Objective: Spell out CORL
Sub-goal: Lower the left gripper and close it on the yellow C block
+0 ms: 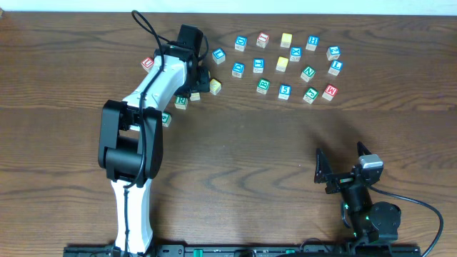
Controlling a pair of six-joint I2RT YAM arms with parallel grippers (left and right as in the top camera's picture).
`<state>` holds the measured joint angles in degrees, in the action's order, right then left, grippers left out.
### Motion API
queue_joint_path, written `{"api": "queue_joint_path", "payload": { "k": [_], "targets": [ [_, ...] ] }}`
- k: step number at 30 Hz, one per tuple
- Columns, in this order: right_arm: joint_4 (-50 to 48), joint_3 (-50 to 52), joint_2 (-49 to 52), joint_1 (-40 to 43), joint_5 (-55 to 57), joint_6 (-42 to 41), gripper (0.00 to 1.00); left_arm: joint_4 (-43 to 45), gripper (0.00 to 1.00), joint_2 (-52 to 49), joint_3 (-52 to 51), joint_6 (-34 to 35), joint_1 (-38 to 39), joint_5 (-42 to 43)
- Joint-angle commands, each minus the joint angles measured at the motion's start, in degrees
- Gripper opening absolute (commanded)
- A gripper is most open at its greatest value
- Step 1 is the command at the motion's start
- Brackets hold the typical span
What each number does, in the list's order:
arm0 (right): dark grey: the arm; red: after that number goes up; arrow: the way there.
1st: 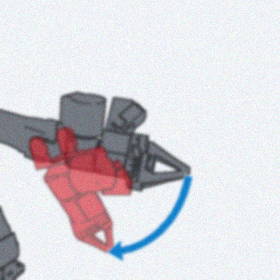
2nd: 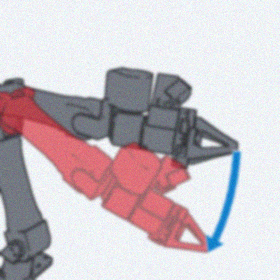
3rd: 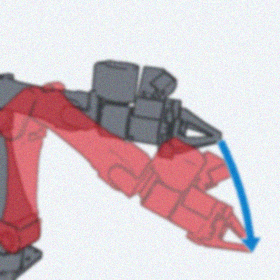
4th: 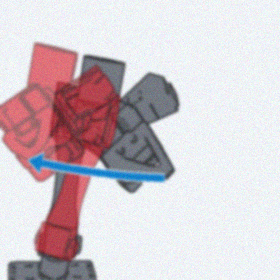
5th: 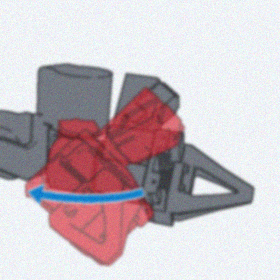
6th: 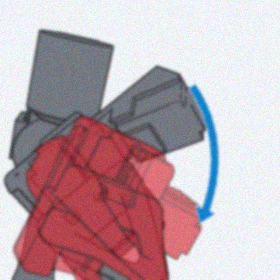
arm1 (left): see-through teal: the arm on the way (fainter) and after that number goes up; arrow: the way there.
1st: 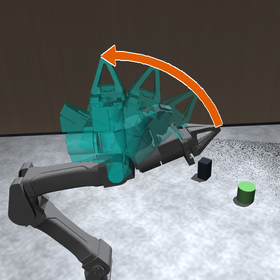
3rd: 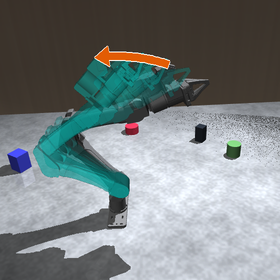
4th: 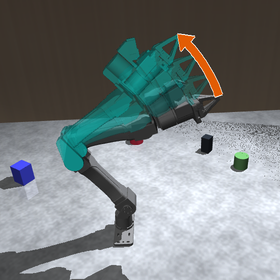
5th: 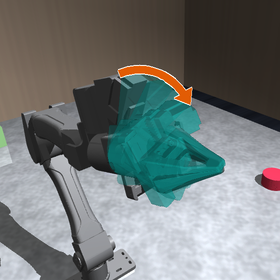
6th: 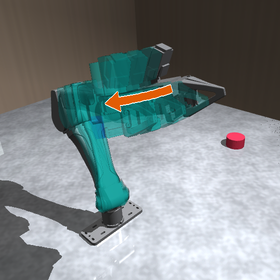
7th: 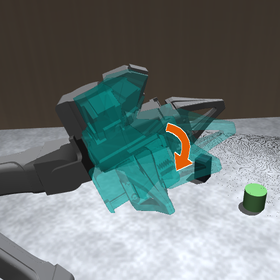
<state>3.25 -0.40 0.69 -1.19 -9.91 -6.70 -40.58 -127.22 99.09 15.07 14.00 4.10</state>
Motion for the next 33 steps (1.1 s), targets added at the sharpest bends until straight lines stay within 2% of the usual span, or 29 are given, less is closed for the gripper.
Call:
{"api": "queue_joint_path", "payload": {
  "k": [1,5,13,16,20,33],
  "targets": [
    [0.2,0.1,-0.3,0.5,-0.6,0.6,0.99,0.2,0.55,-1.3,-0.9,0.3,0.1,-0.8],
    [0.2,0.1,-0.3,0.5,-0.6,0.6,0.99,0.4,0.51,-1.3,-1.2,0.8,0.1,-0.8],
    [0.2,0.1,-0.3,0.5,-0.6,0.6,0.99,2.1,0.49,-1.3,-3.3,1.8,0.2,-0.8],
    [0.2,0.1,-0.3,0.5,-0.6,0.6,0.99,2.4,0.41,-1.3,-3.3,1.8,0.2,-0.8],
    [0.2,0.1,-0.3,0.5,-0.6,0.6,0.99,2.7,0.36,-1.3,-3.3,1.8,0.2,-0.8],
    [0.2,0.1,-0.3,0.5,-0.6,0.6,0.99,2.1,0.32,0.7,-2.2,1.7,0.2,-0.7]
  ]
}}
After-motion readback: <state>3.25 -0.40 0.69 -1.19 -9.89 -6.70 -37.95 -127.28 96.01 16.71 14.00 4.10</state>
